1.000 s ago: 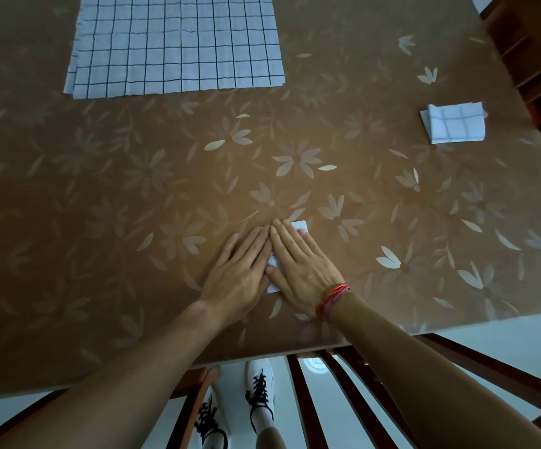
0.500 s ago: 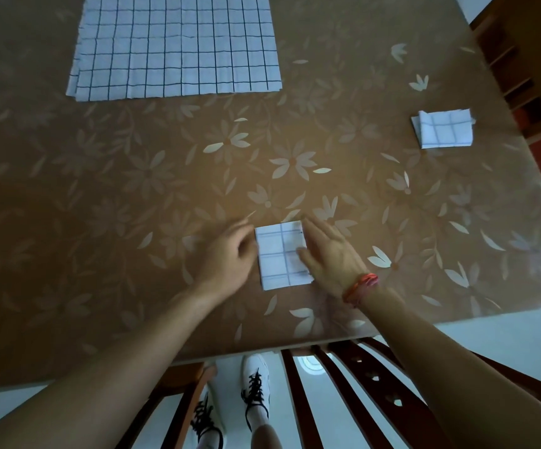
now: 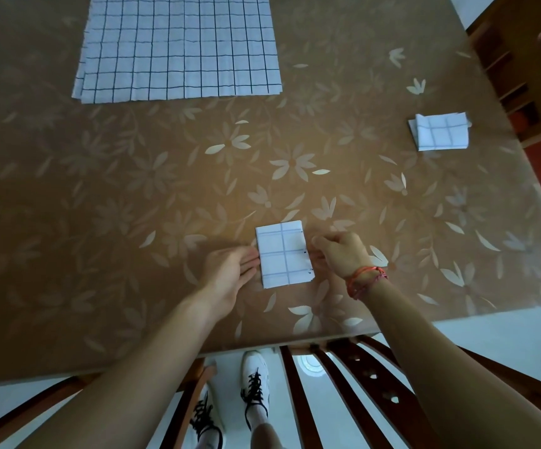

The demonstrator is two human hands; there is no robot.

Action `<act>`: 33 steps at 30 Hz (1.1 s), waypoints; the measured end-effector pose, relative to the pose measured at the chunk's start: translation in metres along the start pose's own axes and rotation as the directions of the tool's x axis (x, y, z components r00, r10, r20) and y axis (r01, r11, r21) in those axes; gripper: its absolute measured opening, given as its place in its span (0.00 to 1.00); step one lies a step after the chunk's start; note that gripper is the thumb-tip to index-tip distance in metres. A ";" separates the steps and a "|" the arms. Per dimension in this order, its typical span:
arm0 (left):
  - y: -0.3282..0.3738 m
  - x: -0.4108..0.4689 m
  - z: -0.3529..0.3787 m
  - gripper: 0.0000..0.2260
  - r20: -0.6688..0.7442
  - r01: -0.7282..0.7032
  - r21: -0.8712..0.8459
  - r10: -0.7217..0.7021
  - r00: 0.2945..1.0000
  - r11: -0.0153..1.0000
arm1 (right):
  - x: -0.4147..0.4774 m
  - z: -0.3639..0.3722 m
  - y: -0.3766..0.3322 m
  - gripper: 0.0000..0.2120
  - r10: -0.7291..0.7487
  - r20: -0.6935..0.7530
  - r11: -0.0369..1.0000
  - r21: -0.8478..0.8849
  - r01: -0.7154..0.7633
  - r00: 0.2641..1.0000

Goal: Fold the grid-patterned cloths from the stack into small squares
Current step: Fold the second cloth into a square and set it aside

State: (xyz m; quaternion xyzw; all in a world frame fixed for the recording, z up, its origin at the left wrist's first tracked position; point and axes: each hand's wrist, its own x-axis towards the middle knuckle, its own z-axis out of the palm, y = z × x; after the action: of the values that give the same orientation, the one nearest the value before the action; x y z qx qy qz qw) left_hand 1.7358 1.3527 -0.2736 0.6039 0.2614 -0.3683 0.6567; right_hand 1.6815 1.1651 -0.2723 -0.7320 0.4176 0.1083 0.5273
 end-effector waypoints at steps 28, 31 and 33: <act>-0.004 -0.002 -0.004 0.09 0.023 -0.042 0.007 0.042 0.999 0.999 | -0.011 0.005 0.003 0.09 0.029 0.026 0.996 0.089 -0.031 0.999; -0.003 -0.002 -0.004 0.10 0.026 -0.044 0.016 0.044 0.999 0.999 | -0.013 0.005 0.001 0.09 0.015 0.017 0.997 0.074 -0.016 1.000; -0.003 -0.001 -0.005 0.10 0.029 -0.044 0.023 0.043 0.999 0.999 | -0.015 0.006 0.000 0.10 0.004 0.015 0.997 0.075 -0.005 1.000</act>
State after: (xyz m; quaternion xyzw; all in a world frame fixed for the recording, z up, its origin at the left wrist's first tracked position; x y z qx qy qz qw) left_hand 1.7331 1.3575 -0.2755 0.6120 0.2343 -0.3656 0.6610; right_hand 1.6739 1.1775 -0.2657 -0.7098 0.4191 0.0991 0.5575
